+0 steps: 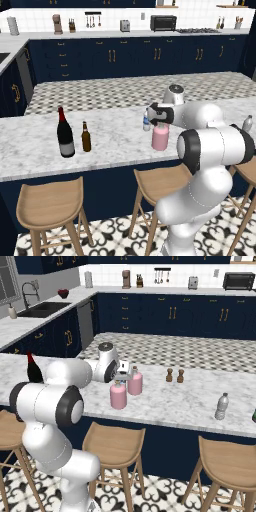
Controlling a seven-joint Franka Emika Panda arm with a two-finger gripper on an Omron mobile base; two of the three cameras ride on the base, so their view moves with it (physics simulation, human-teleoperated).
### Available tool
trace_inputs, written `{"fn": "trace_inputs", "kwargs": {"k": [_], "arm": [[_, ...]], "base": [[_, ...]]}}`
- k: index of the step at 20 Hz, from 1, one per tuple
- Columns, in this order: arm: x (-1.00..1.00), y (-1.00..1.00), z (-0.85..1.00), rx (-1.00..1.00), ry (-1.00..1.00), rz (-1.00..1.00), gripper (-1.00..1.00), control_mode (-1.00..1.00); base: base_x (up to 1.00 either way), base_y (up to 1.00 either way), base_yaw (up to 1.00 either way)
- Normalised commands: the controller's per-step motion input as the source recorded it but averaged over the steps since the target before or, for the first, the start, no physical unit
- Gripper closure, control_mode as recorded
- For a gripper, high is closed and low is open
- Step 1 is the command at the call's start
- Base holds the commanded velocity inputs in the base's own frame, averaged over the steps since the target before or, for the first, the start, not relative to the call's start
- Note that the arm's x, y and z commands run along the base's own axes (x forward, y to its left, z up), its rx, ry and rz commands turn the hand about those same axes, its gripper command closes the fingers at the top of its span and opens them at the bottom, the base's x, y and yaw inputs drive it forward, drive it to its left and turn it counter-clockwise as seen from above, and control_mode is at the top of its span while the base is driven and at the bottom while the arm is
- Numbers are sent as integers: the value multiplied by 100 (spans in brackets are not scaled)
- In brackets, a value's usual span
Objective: Move the plastic bottles in the middle to the plastics group, and the glass bottles in the middle to the glass group.
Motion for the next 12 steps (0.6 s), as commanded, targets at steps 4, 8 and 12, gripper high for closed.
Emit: {"fn": "trace_inputs", "kwargs": {"k": [4,8,12], "arm": [[17,0,-1,0,0,0,-100,-100],[17,0,-11,0,0,0,-100,-100],[7,0,-28,0,0,0,-100,-100]], "base": [[0,0,0],[0,0,0],[0,0,0]]}}
